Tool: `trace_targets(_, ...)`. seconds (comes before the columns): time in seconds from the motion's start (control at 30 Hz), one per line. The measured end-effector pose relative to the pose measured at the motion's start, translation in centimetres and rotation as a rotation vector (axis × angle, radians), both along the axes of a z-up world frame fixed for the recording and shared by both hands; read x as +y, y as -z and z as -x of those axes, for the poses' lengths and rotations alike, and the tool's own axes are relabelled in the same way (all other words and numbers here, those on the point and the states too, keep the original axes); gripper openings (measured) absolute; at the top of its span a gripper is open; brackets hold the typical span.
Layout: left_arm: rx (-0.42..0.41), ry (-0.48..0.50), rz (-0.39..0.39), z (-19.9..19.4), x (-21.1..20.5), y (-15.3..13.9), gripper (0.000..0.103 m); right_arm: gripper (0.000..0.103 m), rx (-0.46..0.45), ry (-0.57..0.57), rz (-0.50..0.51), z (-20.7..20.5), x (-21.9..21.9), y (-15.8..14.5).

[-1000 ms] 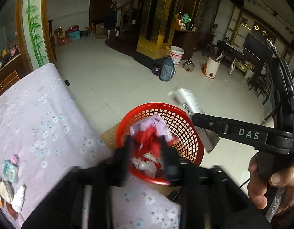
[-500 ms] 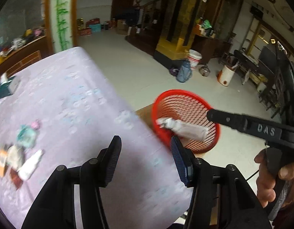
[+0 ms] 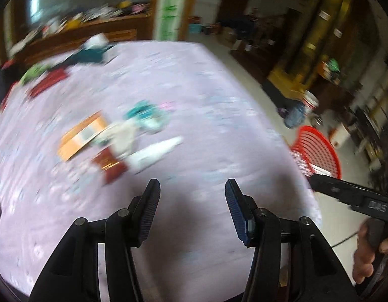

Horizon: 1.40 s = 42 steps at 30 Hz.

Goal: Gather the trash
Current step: 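Return the left tool to the table and grasp the brown candy wrapper, then grasp the white spray bottle with the right tool while the left tool holds the candy wrapper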

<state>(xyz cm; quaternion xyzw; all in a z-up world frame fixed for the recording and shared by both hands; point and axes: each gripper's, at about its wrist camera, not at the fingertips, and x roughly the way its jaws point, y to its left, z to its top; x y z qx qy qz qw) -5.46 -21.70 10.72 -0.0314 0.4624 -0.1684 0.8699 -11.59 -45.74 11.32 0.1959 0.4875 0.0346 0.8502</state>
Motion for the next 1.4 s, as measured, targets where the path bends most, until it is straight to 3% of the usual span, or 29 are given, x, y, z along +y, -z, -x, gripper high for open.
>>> trace_targets(0.1,0.059,-0.113,0.03,-1.5,4.7,1.3,0.052,0.065,-0.004,-0.013,0.011,-0.1,1.1,-0.4)
trace_targets(0.27,0.155,-0.217,0.133,-4.7,9.3,3.2,0.052,0.065,-0.008,-0.016,0.027,0.0,2.3,-0.8)
trace_targets(0.43,0.221,-0.25,0.202,-8.1,10.0,4.9,0.044,0.065,-0.014,0.001,0.041,0.2,2.2,-1.2)
trace_targets(0.67,0.289,-0.269,0.162,-10.8,8.9,7.5,0.035,0.065,-0.022,0.056,0.041,0.7,0.7,-1.5)
trace_targets(0.87,0.268,-0.232,0.113,-11.0,8.1,8.6,0.035,0.065,-0.007,0.053,0.033,0.0,1.1,-1.1)
trace_targets(0.97,0.244,-0.205,0.102,-10.2,8.2,8.6,0.029,0.065,0.01,0.024,0.004,-1.0,2.1,-0.6)
trace_targets(1.2,0.169,-0.139,0.048,-5.6,9.7,7.4,0.026,0.065,0.079,-0.065,-0.044,-5.2,6.7,1.7)
trace_targets(1.4,0.102,-0.111,0.021,-1.8,11.6,5.7,0.026,0.065,0.139,-0.075,-0.099,-10.2,11.6,4.2)
